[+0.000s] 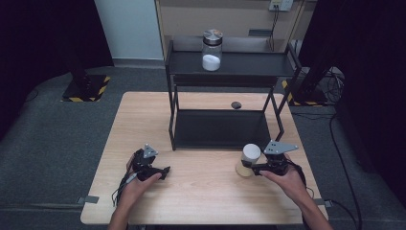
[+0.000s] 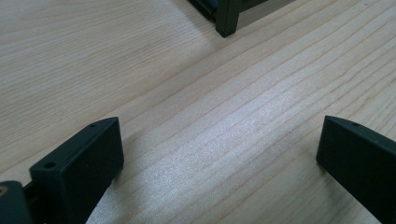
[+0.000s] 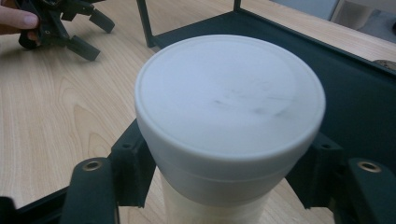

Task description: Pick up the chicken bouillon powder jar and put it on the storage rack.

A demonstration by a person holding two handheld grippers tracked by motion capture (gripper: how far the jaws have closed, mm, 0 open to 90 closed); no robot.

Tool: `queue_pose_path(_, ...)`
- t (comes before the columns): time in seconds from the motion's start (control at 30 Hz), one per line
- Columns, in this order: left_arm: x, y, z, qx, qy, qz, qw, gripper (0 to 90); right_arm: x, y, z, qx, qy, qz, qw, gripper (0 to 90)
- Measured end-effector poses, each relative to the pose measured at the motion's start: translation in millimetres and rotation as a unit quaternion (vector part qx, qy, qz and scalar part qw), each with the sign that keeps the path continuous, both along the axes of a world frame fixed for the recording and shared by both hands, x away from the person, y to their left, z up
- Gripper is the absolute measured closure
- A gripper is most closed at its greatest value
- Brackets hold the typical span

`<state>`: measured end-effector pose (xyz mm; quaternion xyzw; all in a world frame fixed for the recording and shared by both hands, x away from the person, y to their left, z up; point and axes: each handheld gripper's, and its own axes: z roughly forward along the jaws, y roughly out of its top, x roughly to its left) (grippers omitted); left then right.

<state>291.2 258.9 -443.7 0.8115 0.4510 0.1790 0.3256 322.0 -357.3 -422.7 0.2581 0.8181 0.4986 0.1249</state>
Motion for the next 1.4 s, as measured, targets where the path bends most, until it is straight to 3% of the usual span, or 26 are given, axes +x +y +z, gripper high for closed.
queue_pose_path(0.47, 0.0, 0.0, 0.0, 0.000, 0.000, 0.000, 1.0000, 0.0, -4.2, 2.0, 0.6, -0.010, -0.017, 0.002, 0.9998, 35.9)
queue_pose_path(0.93, 0.1, 0.1, 0.0, 0.000, 0.000, 0.000, 1.0000, 0.0, 3.5, -3.9, 10.0, -0.017, -0.006, 0.057, 0.9982, 35.9)
queue_pose_path(1.1, 0.1, 0.1, 0.0, 0.000, 0.000, 0.000, 1.0000, 0.0, 6.5, -1.9, 17.5, -0.027, -0.009, 0.059, 0.9979, 35.9)
queue_pose_path(1.4, 0.1, 0.1, 0.1, 0.000, 0.000, 0.000, 1.0000, 0.0, 22.0, -5.7, 36.3, -0.018, -0.006, 0.058, 0.9981, 35.9)
